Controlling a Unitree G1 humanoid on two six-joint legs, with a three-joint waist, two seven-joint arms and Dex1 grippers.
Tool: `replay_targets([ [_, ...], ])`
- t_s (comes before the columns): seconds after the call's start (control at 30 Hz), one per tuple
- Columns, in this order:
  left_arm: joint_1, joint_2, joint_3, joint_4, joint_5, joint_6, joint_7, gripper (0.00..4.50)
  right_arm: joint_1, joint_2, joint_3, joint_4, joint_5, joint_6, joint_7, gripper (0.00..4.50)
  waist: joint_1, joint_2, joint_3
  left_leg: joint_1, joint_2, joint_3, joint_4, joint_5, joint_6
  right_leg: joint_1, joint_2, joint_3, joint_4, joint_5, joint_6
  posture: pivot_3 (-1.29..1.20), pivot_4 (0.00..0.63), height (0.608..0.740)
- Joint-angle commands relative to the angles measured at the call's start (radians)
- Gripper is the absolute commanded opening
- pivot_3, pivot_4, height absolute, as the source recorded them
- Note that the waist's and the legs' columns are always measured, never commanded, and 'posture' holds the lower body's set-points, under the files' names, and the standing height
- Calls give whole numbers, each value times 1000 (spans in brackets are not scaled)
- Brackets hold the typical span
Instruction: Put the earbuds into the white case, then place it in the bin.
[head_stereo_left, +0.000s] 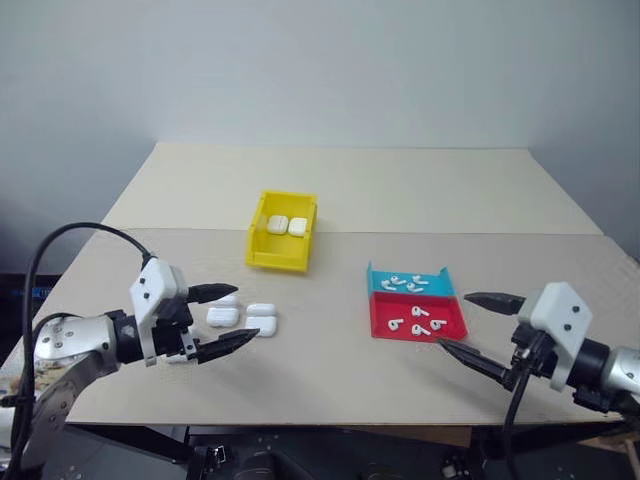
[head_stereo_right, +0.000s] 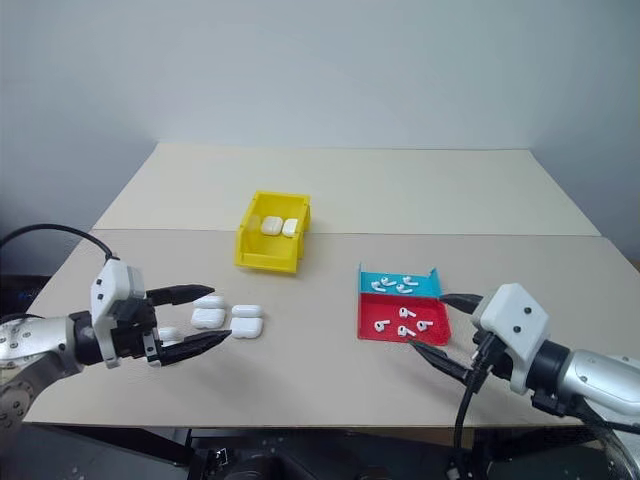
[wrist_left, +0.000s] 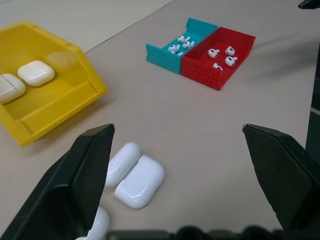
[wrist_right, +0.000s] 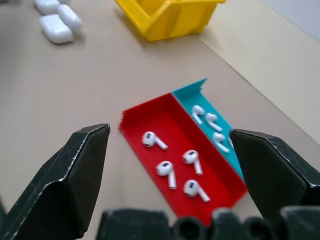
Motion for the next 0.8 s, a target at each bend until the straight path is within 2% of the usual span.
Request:
replay_targets([
  [0.03, 4, 6, 45, -16, -8, 11, 26, 4486, -23, -12, 11, 9, -9, -45, 15, 4457, 0, 0, 0, 0, 0, 0, 0, 0, 0, 0, 0, 0, 0, 0, 0, 0, 150, 740],
  [0.23, 16, 76, 147, 0, -111, 238, 90, 4486, -47, 1, 46, 16, -9, -49, 1, 4457, 0, -1, 0, 0, 0, 0, 0, 0, 0, 0, 0, 0, 0, 0, 0, 0, 150, 740],
  [0.47, 19, 309, 224, 21, -157, 551, 112, 4486, -65, 33, 74, 10, -3, -29, -42, 4457, -7, -3, 3, 0, 0, 0, 0, 0, 0, -1, 0, 0, 1, 0, 0, 0, 150, 740],
  [0.53, -3, 381, 198, 30, -169, 651, 124, 4486, -65, 37, 74, 8, 11, -16, -45, 4457, -7, -4, 4, 0, 0, 0, 0, 0, 0, -1, 0, 0, 1, 0, 0, 0, 150, 740],
  [0.6, -93, 411, 162, 86, -238, 832, 152, 4486, -62, 38, 76, 5, 24, -13, -42, 4457, -3, -4, 4, 0, 0, 0, 0, 0, 0, -1, 0, 0, 1, 0, 0, 0, 150, 740],
  [0.67, -175, 434, 85, 80, -247, 941, 188, 4486, -56, 42, 78, -4, 32, -6, -51, 4457, -2, -3, 5, 0, 0, 0, 0, 0, 0, -1, 0, 0, 1, 0, 0, 0, 150, 740],
  [0.8, -257, 464, -37, 109, -310, 991, 297, 4486, -43, 52, 72, -25, 57, 10, -75, 4457, -2, -4, 5, 0, 0, 0, 0, 0, 0, -2, 0, 0, 1, 0, 0, 0, 150, 740],
])
